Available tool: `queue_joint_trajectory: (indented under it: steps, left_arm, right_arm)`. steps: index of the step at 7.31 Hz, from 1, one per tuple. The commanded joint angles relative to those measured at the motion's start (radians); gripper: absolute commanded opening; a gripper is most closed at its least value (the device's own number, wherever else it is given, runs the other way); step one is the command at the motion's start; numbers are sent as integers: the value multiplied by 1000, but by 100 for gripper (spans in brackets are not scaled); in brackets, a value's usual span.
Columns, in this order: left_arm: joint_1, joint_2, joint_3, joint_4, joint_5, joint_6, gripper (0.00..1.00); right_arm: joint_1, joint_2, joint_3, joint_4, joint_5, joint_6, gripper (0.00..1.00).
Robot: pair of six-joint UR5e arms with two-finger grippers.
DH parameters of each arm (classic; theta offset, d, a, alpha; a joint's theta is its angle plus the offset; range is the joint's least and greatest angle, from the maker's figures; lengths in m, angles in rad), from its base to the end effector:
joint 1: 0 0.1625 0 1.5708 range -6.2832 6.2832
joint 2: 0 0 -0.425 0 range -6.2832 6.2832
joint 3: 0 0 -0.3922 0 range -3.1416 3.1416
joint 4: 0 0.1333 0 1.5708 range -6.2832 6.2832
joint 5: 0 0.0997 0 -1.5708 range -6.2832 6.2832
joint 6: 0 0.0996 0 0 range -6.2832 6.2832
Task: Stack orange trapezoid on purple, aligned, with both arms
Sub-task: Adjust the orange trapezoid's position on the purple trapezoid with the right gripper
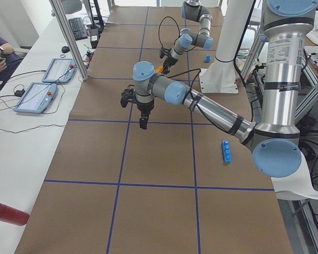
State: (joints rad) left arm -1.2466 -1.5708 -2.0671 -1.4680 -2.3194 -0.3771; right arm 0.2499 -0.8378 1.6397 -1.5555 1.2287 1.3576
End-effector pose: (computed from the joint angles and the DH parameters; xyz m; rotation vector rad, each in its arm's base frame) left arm 0.0860 -0.4616 0.4299 0.0982 0.8221 0.0974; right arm -0.6309 -0.3331 0.1880 0.5001 -0.7137 0.1741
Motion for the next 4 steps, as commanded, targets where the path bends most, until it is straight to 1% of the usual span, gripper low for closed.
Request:
queue_joint_trajectory:
  steps: [1, 2, 3, 4]
  left_arm:
    - [1, 0, -1, 0, 0, 0, 100]
    - [1, 0, 1, 0, 0, 1, 100]
    - [-1, 0, 1, 0, 0, 1, 100]
    - [1, 0, 2, 0, 0, 1, 100]
  right_arm:
    - [-11, -3, -1, 3, -17, 9, 0]
    - [-27, -9, -15, 56, -52, 9, 0]
    - [-31, -27, -20, 81, -57, 9, 0]
    - [-34, -32, -20, 81, -66, 9, 0]
